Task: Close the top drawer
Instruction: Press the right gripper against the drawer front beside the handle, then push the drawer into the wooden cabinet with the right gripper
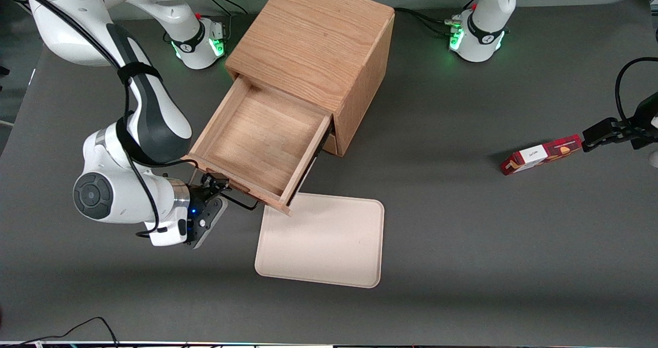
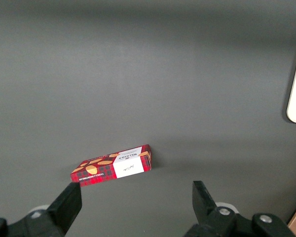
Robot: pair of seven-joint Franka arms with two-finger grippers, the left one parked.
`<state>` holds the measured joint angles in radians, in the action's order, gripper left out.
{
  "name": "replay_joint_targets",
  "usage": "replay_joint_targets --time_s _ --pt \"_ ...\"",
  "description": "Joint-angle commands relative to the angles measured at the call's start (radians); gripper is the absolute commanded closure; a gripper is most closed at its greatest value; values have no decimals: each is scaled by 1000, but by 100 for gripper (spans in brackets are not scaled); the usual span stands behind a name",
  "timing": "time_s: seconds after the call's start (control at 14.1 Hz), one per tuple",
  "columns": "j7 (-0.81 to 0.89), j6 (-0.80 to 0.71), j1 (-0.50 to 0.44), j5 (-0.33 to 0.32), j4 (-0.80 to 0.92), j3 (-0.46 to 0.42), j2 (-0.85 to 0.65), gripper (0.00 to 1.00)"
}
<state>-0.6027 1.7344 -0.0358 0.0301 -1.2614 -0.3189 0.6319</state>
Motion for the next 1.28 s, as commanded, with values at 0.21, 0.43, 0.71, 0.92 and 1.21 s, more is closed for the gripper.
replay_joint_targets --time_s 0.21,0.43,0.71,0.92,1.21 --pt "-15 -32 -24 53 -7 1 -11 0" --pt "-6 -30 -38 57 -48 1 -49 0" --pt "32 -30 -58 57 -108 -3 -98 0" --pt "49 -32 -69 57 -157 -11 -126 0" --pt "57 -30 -76 57 -216 -14 -162 0"
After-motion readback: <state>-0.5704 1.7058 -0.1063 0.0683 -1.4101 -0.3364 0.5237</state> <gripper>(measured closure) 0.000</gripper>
